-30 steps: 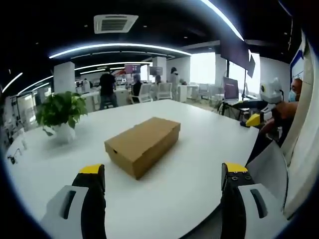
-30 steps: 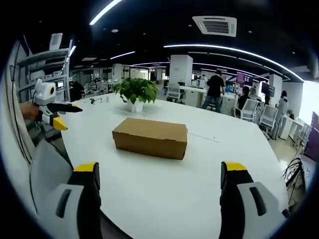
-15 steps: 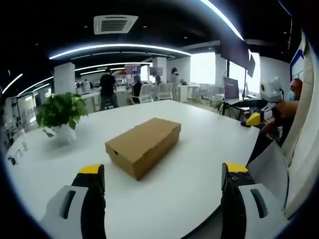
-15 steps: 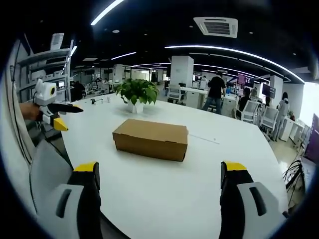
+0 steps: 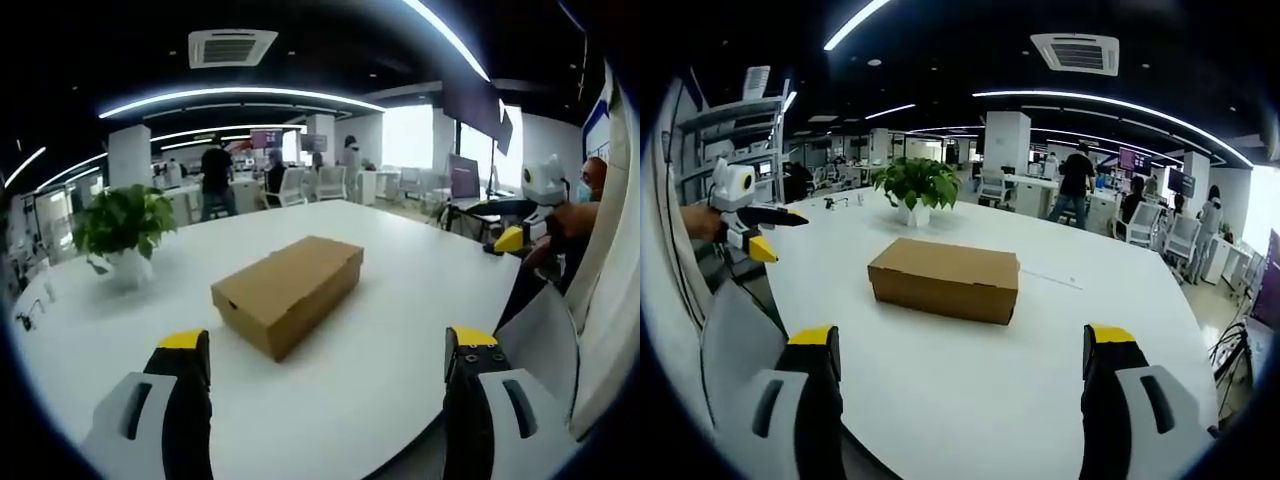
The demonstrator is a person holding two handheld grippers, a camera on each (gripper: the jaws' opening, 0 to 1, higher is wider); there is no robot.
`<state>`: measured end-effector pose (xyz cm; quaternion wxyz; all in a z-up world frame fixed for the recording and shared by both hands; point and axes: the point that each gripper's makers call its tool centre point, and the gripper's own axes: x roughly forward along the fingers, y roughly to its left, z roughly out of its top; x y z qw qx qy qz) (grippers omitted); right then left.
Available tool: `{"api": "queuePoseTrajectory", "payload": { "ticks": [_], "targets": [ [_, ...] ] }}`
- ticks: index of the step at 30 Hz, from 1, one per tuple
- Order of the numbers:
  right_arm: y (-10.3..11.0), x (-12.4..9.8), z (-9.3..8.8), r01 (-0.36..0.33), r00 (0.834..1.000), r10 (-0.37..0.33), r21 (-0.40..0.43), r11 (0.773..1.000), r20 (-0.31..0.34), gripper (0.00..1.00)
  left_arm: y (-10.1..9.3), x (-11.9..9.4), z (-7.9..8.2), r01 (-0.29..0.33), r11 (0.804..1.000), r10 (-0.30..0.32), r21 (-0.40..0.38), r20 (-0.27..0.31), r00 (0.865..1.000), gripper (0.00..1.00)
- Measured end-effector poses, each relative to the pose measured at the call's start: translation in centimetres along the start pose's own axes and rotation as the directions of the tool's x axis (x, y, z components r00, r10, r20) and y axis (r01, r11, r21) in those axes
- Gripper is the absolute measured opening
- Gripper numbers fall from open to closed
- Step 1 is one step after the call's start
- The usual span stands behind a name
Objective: Operate the shoe box by opening the lid, removing the specified soft item, and placing it in the target area until the item is outside and the box remains undamaged.
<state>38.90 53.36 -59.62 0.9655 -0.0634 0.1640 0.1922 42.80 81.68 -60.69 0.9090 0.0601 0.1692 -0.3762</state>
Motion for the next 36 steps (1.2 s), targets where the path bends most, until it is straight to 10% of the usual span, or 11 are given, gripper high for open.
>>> {"api": "queuePoseTrajectory", "payload": {
  "ticks": [36],
  "targets": [
    [-0.6, 1.1, 1.3, -0.036, 0.999, 0.036, -0.01, 0.999, 0.011, 0.96, 0.9, 0.5, 0.8, -0.025, 1.0, 0.025, -0.014, -0.007, 1.0, 1.0]
  ]
}}
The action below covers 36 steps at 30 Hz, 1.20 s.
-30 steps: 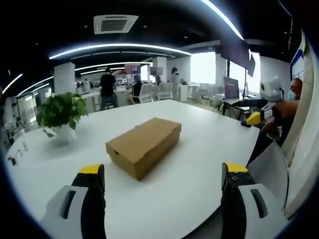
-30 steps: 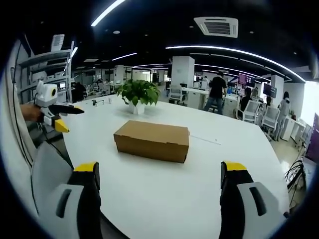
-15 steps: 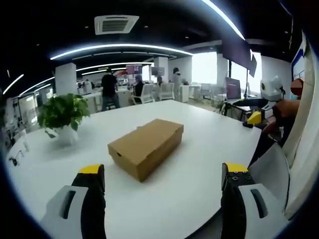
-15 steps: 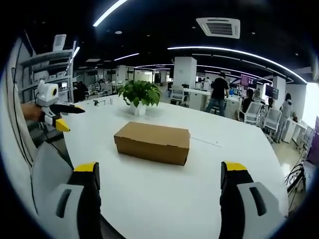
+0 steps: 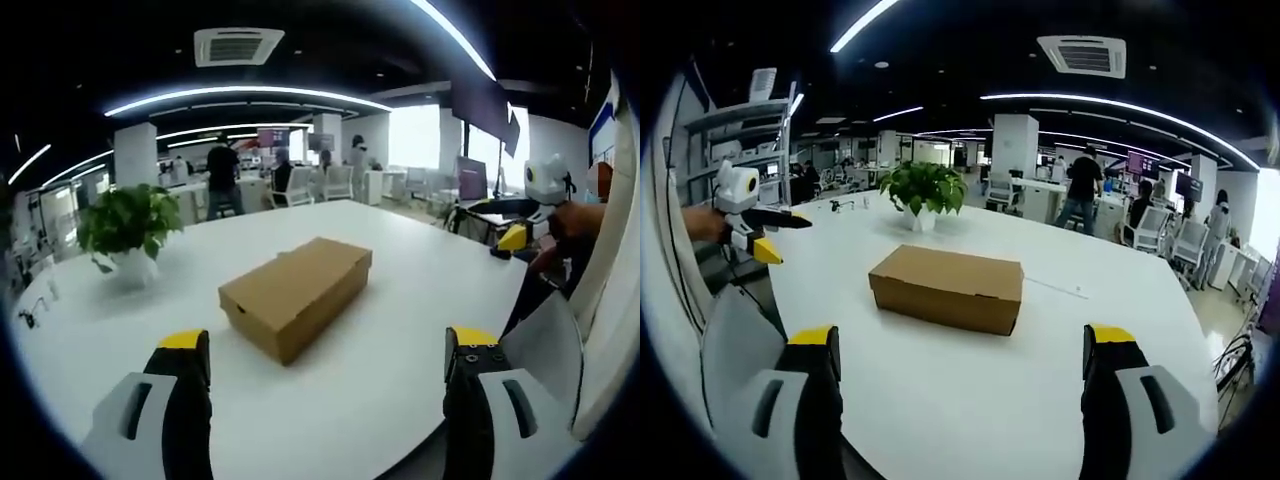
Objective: Operate the shoe box by opening the lid, removing the specified soft item, and placing it in the target area until the item is outside and the box remains undamaged.
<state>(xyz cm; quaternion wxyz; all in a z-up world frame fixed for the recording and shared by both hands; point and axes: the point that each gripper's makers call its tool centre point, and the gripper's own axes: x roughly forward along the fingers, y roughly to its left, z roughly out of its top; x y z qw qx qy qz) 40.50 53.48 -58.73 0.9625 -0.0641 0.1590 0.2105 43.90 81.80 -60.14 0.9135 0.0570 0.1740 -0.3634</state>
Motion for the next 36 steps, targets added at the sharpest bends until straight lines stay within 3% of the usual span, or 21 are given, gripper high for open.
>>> {"api": "queuePoseTrajectory", "payload": {
  "ticks": [16, 36],
  "targets": [
    [-1.2, 1.0, 0.4, -0.024, 1.0, 0.024, -0.03, 0.999, -0.011, 0.94, 1.4, 1.5, 0.7, -0.056, 0.998, 0.056, -0.006, -0.014, 0.998, 1.0],
    [-2.5, 3.9, 0.5, -0.076, 0.997, 0.075, -0.025, 0.997, -0.026, 0.92, 2.5, 3.0, 0.4, -0.091, 0.994, 0.088, -0.058, -0.046, 0.995, 0.95]
  ]
}}
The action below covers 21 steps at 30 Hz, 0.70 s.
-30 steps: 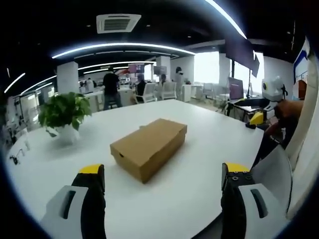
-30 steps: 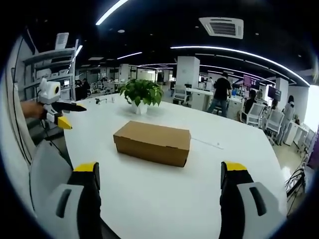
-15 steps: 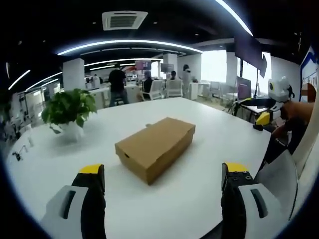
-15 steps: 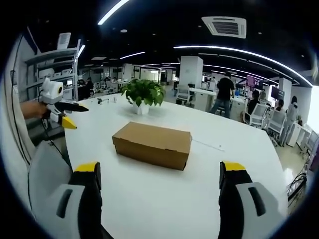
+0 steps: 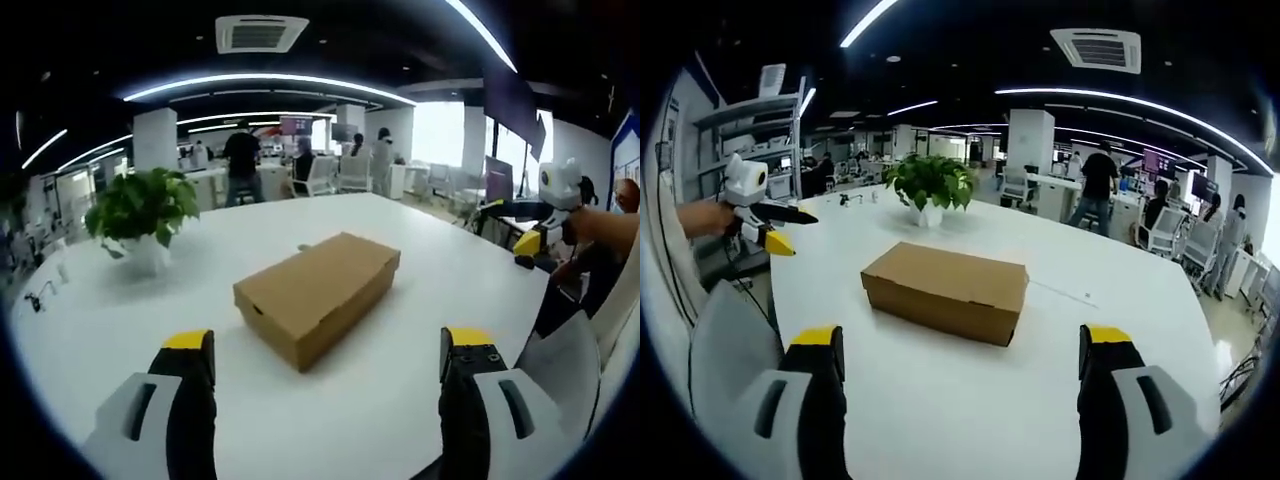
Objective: Operate the shoe box by opening the lid, removing the specified soft item, and placing it in the target area until the item is outside and the box remains undamaged.
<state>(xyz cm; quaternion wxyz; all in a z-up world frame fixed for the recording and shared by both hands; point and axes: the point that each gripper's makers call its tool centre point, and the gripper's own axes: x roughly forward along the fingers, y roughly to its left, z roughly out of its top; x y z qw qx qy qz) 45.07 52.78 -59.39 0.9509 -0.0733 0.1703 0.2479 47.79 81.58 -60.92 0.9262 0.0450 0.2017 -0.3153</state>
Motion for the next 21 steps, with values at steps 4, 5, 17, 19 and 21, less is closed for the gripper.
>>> {"api": "queuePoseTrajectory", "payload": {
  "ticks": [4, 5, 17, 19, 21],
  "targets": [
    [-0.3, 0.5, -0.1, -0.008, 1.0, 0.008, -0.011, 1.0, -0.007, 0.92, 0.1, 0.5, 0.0, -0.002, 1.0, 0.002, 0.004, -0.006, 1.0, 0.94],
    [-0.4, 0.6, -0.1, -0.012, 1.0, 0.011, -0.013, 1.0, -0.009, 0.92, 0.1, 0.7, 0.0, -0.002, 1.0, 0.002, 0.006, -0.008, 1.0, 0.94],
    [-1.6, 2.3, -0.4, -0.039, 0.999, 0.038, -0.052, 0.998, -0.034, 0.91, 0.5, 2.6, -0.3, -0.006, 1.0, 0.006, 0.003, -0.017, 1.0, 0.92],
    [-1.7, 2.7, -0.5, -0.048, 0.998, 0.045, -0.063, 0.997, -0.044, 0.9, 0.5, 2.9, -0.3, -0.011, 1.0, 0.011, 0.009, -0.019, 1.0, 0.91],
    [-1.9, 3.2, -0.7, -0.054, 0.997, 0.051, -0.073, 0.996, -0.051, 0.89, 0.6, 3.2, -0.4, -0.014, 1.0, 0.014, 0.007, -0.024, 1.0, 0.89]
  ]
}}
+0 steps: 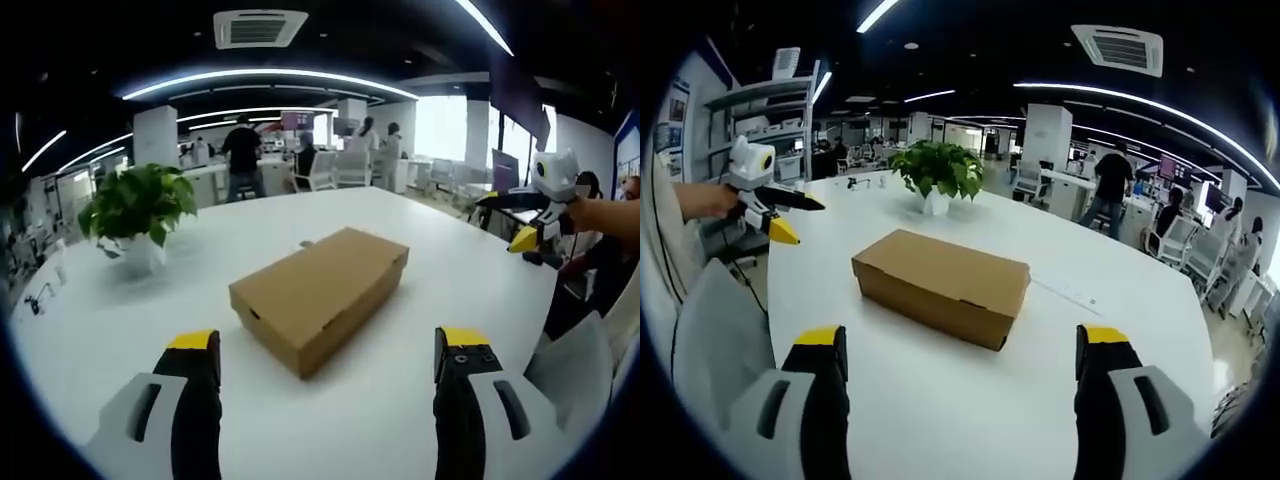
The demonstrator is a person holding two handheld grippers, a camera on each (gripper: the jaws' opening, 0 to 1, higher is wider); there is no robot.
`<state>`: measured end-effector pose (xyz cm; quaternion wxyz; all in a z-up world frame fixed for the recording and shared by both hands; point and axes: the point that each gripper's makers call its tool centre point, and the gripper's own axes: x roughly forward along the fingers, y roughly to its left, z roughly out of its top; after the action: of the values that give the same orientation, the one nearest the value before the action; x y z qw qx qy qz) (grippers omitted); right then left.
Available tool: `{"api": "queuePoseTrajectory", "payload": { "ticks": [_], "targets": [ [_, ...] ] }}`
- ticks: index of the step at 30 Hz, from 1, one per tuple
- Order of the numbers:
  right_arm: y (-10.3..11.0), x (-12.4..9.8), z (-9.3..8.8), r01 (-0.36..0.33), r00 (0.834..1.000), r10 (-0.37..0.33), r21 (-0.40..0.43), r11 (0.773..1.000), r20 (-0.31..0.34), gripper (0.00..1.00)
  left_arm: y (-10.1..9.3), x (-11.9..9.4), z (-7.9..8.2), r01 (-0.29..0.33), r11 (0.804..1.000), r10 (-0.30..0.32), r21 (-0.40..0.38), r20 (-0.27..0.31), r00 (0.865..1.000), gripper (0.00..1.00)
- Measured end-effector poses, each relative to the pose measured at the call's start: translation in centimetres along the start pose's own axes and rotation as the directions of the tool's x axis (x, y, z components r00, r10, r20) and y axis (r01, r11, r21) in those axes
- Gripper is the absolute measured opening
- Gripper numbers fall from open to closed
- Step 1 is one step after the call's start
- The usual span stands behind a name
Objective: Operate the shoe box by opening the lid, removing the specified soft item, and placing it in the target area until the item is outside and the box remains undamaged.
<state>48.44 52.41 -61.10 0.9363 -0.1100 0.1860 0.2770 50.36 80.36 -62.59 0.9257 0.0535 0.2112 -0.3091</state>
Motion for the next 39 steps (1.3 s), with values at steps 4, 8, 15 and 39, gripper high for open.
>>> {"api": "queuePoseTrajectory", "payload": {
  "ticks": [4, 8, 15, 39],
  "targets": [
    [-0.2, 1.0, -0.2, -0.017, 1.0, 0.017, -0.02, 1.0, -0.015, 0.87, 0.2, 0.7, -0.1, -0.009, 1.0, 0.009, -0.004, -0.005, 1.0, 0.87],
    [-0.5, 1.9, -0.5, -0.033, 0.999, 0.032, -0.028, 0.999, -0.024, 0.85, 0.5, 1.4, -0.2, -0.016, 1.0, 0.016, -0.01, -0.006, 1.0, 0.83],
    [-1.2, 3.6, -0.7, -0.06, 0.998, 0.058, -0.059, 0.996, -0.032, 0.8, 0.6, 2.7, -0.4, -0.024, 0.999, 0.024, 0.033, -0.007, 1.0, 0.73],
    [-3.6, 10.3, -2.6, -0.153, 0.984, 0.14, -0.125, 0.98, -0.106, 0.62, 1.7, 8.0, -4.0, -0.108, 0.994, 0.11, 0.018, -0.097, 0.989, 0.62]
  ]
}}
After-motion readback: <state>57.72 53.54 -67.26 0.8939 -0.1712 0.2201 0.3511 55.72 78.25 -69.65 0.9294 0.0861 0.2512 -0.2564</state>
